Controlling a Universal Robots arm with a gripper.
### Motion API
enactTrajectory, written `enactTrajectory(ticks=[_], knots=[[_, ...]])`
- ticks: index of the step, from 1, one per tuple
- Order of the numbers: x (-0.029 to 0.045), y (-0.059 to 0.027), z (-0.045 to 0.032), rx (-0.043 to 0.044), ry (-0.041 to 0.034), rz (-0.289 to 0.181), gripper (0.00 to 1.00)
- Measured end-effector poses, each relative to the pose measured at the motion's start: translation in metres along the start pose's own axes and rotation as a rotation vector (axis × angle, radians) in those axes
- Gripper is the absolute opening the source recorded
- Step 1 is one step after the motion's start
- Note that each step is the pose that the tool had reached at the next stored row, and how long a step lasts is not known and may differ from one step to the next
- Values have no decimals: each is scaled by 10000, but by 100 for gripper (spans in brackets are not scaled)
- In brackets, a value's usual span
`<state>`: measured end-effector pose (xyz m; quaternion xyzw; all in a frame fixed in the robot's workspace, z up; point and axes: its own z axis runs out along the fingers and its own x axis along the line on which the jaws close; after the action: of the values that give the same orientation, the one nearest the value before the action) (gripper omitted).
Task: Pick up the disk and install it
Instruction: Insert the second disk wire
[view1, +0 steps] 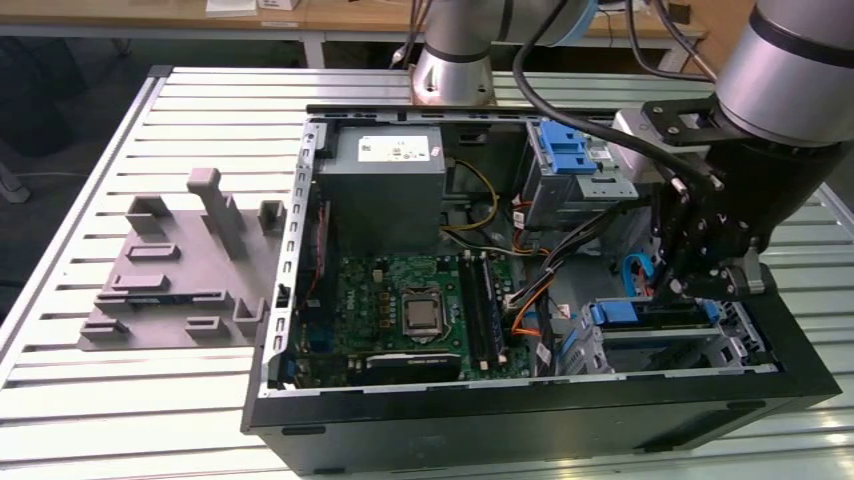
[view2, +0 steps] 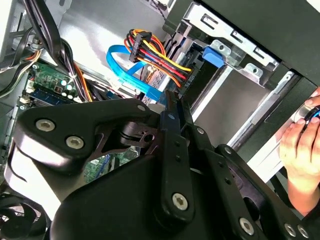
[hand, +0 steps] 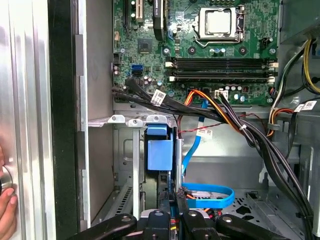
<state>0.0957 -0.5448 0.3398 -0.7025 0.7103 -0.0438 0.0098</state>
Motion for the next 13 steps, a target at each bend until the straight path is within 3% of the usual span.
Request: enactTrajectory(ticks=[13], knots=[[16,4,42,-1,-14,8,16]])
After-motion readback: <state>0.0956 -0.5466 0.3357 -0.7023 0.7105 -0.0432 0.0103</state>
